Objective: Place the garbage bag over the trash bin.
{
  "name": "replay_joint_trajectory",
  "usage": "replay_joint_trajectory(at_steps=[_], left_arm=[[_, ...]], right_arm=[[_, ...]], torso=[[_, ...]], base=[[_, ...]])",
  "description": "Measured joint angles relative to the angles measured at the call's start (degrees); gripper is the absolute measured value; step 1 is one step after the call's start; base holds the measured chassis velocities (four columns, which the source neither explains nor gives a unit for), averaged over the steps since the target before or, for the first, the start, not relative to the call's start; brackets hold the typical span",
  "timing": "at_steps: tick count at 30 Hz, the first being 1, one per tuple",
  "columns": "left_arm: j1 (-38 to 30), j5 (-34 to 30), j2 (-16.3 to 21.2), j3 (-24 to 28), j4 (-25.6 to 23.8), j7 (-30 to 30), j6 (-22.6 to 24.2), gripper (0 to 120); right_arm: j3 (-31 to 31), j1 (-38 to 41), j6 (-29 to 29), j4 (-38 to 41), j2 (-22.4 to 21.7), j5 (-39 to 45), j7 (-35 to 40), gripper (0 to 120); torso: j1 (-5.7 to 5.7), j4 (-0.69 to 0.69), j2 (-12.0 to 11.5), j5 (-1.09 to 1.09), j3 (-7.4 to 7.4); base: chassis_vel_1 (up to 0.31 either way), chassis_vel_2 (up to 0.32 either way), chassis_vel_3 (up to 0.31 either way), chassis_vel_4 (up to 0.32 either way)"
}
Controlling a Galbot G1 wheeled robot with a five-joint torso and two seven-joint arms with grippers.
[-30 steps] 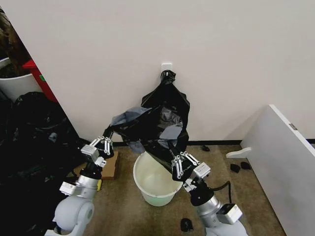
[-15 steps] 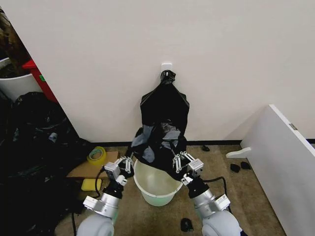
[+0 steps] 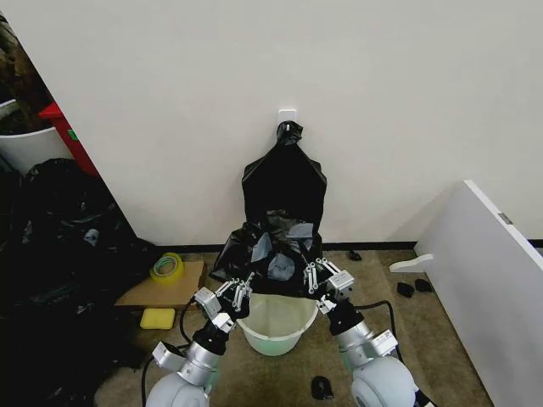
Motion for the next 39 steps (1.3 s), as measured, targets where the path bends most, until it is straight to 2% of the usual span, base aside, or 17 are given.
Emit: replay_joint_trajectory(at_steps=[4,13,20,22,23,27,32,37,39], left_arm=[[-1.0,-3.6,-1.4,0.4,2.3,2.3,0.1,0],[-2.0,-6.1,-3.1,1.5,6.6,3.7,0.3,0],[-1.9,-6.6,-4.0,3.2,9.2,6.6,0.7,0],[-1.6,-6.6,-3.7,3.2,9.5,10.5,1.5,0],[-1.6,-6.6,-3.7,3.2,9.5,10.5,1.5,0],[-2.0,-5.6,-2.1,0.7,10.1,15.6,2.3,0],[-2.9,-5.5,-0.8,-1.8,10.5,16.3,2.8,0],[-3.6,-5.0,-0.7,-3.1,11.5,15.9,2.4,0],[-4.2,-3.8,-0.8,-3.8,12.4,13.8,1.5,0]], right_arm=[[0.6,0.4,0.2,-0.4,0.3,-1.5,0.8,0],[-1.2,-1.6,-3.1,-1.0,0.1,-4.7,5.6,0],[-1.3,-1.6,-3.0,-0.6,-0.8,-2.5,4.7,0],[-1.1,-1.3,-1.5,-0.9,-1.7,-0.1,1.7,0],[-1.1,-1.3,-1.5,-0.9,-1.7,-0.1,1.7,0],[-0.9,-0.5,1.5,-1.9,-2.6,3.8,-5.1,0],[-1.0,0.2,2.6,-3.2,-2.8,6.1,-9.1,0],[-0.9,0.5,2.4,-4.3,-3.0,5.9,-9.0,0],[-1.1,0.5,0.4,-4.7,-3.2,4.2,-5.4,0]], torso=[[0.0,0.0,0.0,0.0,0.0],[0.0,0.0,0.0,0.01,0.0],[0.0,0.0,0.0,0.0,0.0],[0.0,0.0,0.0,0.0,0.0],[0.0,0.0,0.0,0.0,0.0],[0.0,0.0,0.0,0.0,0.0],[0.0,0.0,0.0,0.0,0.0],[0.0,0.0,0.0,0.0,0.0],[0.0,0.0,0.0,0.0,0.0]], base=[[0.0,0.0,0.0,0.0],[0.0,0.0,0.0,0.0],[0.0,0.0,0.0,0.0],[0.0,0.0,0.0,0.0],[0.0,0.0,0.0,0.0],[0.0,0.0,0.0,0.0],[0.0,0.0,0.0,0.0],[0.0,0.0,0.0,0.0],[0.0,0.0,0.0,0.0]])
